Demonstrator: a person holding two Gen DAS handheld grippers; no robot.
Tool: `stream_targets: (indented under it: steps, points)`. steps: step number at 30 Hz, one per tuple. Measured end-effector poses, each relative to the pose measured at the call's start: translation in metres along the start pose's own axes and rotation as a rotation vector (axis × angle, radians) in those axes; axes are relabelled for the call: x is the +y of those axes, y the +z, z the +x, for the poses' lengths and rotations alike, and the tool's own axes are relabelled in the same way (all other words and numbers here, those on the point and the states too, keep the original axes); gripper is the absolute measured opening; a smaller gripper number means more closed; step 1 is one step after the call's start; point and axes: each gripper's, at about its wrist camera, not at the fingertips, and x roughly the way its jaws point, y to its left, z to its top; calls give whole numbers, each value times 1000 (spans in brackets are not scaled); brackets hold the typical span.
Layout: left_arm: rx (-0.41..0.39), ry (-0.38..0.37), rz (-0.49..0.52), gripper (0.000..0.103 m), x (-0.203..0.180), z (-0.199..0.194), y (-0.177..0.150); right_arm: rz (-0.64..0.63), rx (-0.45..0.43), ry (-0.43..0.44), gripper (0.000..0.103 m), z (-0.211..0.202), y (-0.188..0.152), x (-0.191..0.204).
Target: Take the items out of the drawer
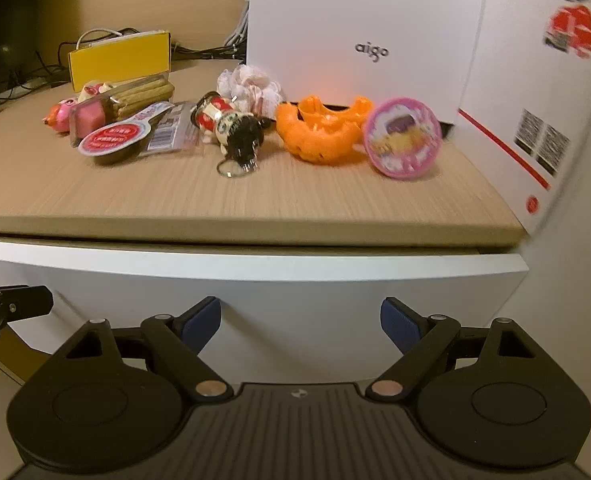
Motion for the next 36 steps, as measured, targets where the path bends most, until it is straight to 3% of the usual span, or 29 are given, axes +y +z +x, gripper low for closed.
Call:
stream_targets:
  steps: [9,19,23,27,36]
  points:
    - [15,-16,-16,25,5,11,13,-44,39,33,88,20,20,12]
    - [7,2,15,25,0,9,7,-33,37,11,88,3,24,7]
    - [11,3,-51,25,-1,-11,-1,-22,57,20,88,-17,13,-3]
    - [-1,-42,-89,25,-14,-47,-10,2,65,42,88,-42,-3,-17]
    - [-52,-1,-23,25,-58,-117,-31,8,3,79,88,-105,-21,-46]
